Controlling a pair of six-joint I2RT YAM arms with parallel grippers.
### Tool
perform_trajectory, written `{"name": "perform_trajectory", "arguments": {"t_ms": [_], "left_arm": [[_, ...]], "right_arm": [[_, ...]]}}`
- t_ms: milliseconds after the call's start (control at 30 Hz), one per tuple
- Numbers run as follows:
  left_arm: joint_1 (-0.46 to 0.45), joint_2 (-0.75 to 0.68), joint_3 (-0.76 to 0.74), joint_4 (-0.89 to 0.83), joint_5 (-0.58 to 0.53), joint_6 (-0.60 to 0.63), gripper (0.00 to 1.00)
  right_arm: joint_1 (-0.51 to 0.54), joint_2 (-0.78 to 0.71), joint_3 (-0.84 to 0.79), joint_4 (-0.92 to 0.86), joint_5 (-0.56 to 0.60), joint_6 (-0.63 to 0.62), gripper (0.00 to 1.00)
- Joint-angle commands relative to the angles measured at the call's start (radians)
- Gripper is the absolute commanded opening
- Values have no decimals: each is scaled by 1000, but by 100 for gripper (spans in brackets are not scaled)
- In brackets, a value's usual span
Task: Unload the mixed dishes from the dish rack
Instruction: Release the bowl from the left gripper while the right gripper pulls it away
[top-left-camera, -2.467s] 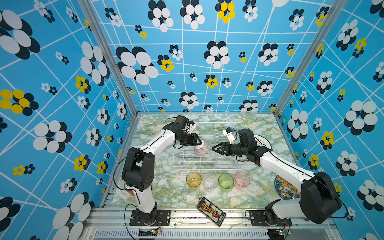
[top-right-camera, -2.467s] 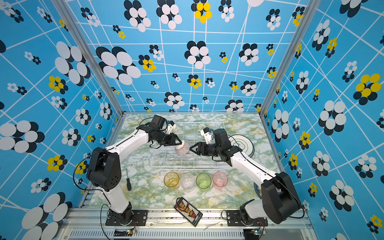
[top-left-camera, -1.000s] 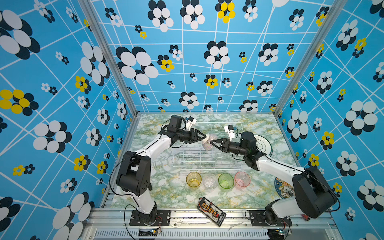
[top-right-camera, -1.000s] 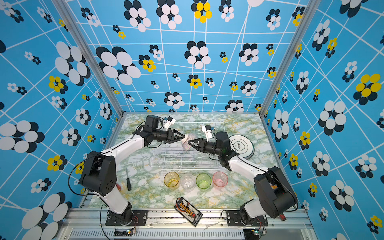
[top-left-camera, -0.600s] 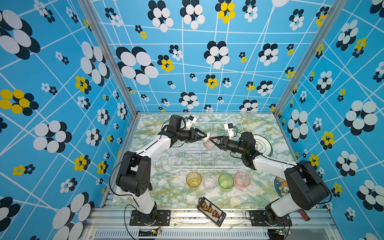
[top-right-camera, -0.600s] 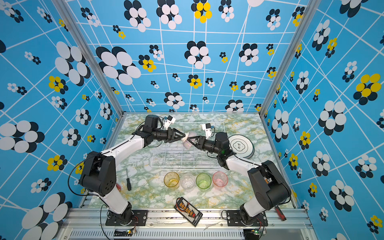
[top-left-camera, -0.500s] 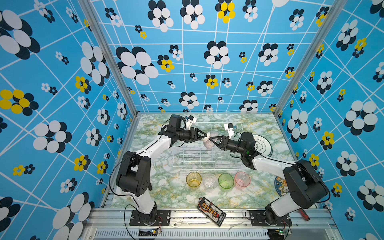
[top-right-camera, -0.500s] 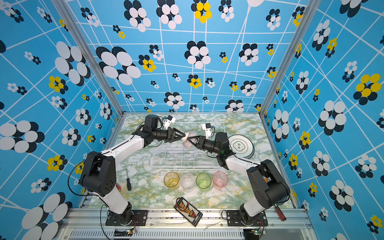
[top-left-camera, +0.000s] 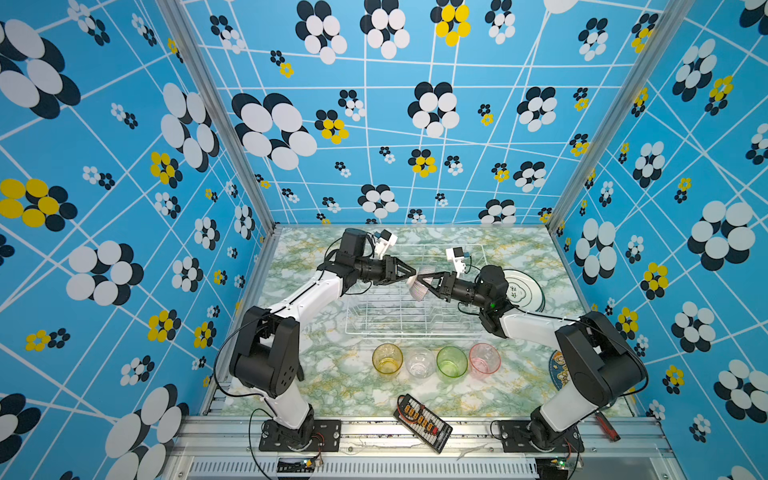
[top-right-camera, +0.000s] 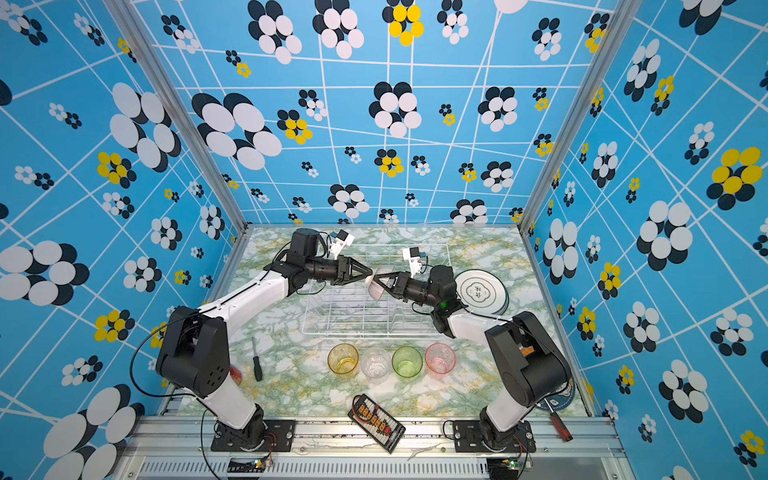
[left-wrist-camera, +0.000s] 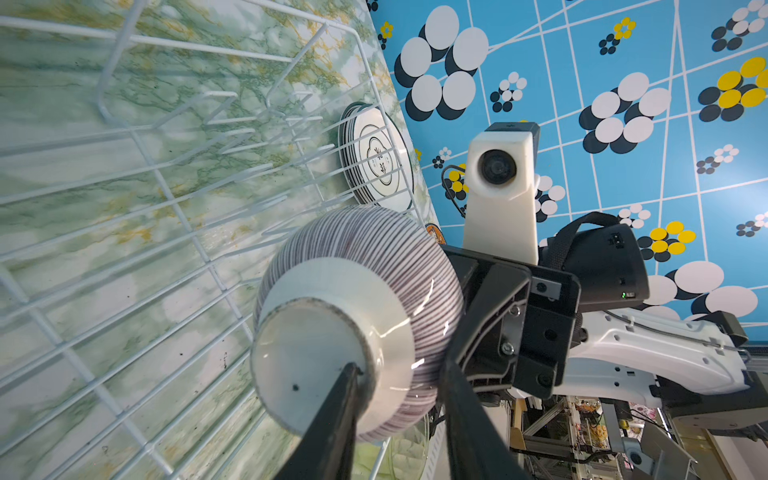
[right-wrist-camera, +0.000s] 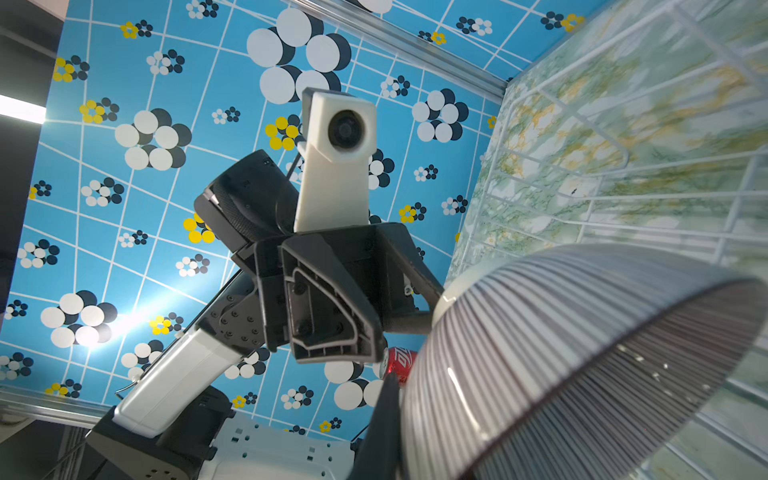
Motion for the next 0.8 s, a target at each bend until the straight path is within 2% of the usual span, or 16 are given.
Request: {"name": "perform_trajectory", "arguments": {"t_ms": [0,67,200,267,467,567,667,767], "left_arm": [[-9,-53,40,-69,2,59,40],[-4,-74,52,-135,-39,100,50],[33,-146,69,-277,-141,181,57],[58,-194,71,-355,-214,222,59],[128,-326,88,-591,-489,333,66],[191,-389,65,-626,-529,343,67],[267,-454,33,-630,-525,333,67],[335,-505,20,-654,-519,337,68]], "right_arm": [[0,-3,20,71,-20,4,0],[0,-16,25,35,-27,-19,0],[2,-83,57,-187,-32,-146,0],[4,-126,94,-355,-31,-245,0],[73,-222,339,-1045,82,-693,0],[171,-220,499,-1309,159,-905,0],[335,-205,644,-1525,251,-1132,0],[502,-161,771,-1689,316,-1298,0]]}}
